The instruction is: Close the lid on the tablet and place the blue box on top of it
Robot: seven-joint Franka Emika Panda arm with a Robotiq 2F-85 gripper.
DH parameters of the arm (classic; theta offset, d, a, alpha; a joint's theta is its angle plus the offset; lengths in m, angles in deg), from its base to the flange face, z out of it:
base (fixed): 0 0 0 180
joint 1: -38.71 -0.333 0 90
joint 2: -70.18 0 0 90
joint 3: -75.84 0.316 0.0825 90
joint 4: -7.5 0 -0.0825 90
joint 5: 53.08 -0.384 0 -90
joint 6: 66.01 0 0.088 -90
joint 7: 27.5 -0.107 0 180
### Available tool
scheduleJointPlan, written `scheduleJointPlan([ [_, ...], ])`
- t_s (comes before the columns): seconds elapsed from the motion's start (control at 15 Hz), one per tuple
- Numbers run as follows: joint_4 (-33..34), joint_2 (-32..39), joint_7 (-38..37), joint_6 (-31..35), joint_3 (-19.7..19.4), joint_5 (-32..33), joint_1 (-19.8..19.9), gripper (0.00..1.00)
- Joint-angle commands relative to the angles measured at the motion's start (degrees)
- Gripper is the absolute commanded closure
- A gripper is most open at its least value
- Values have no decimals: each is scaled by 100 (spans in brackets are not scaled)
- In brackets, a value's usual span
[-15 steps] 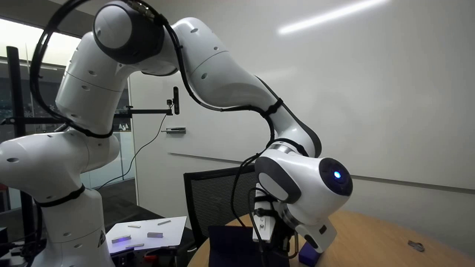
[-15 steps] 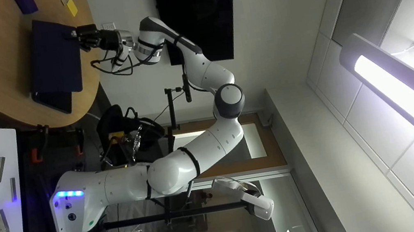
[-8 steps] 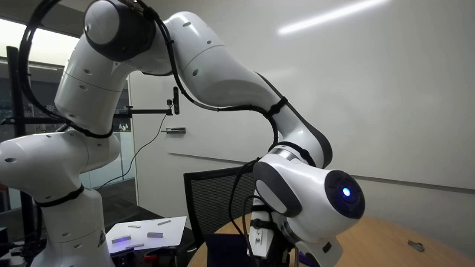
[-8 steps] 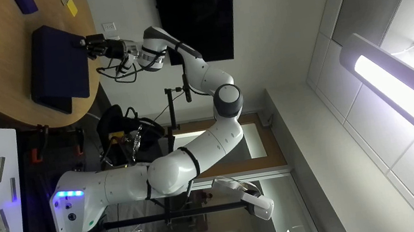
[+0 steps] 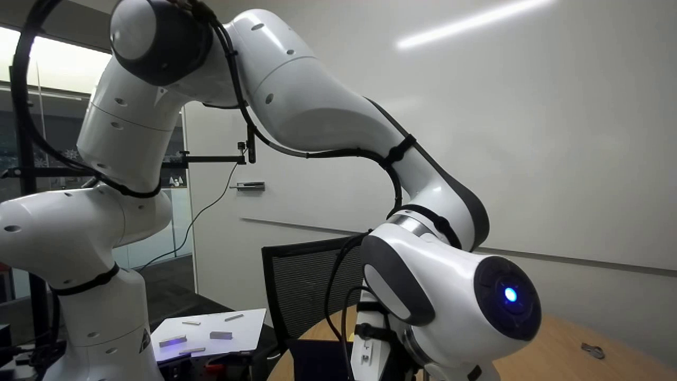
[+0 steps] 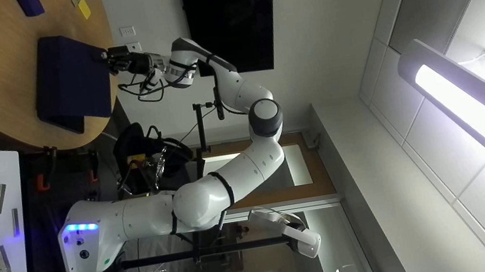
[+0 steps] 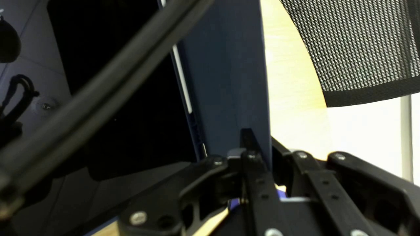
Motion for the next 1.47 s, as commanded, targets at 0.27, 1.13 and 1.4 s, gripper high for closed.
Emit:
scheduleJointPlan([
  [0.27, 184, 228, 78, -322, -104, -153, 121, 98],
  [1.13, 217, 409, 143, -401, -293, -203, 400, 98],
  [1.4, 265, 480, 81, -435, -293, -170, 377, 59],
])
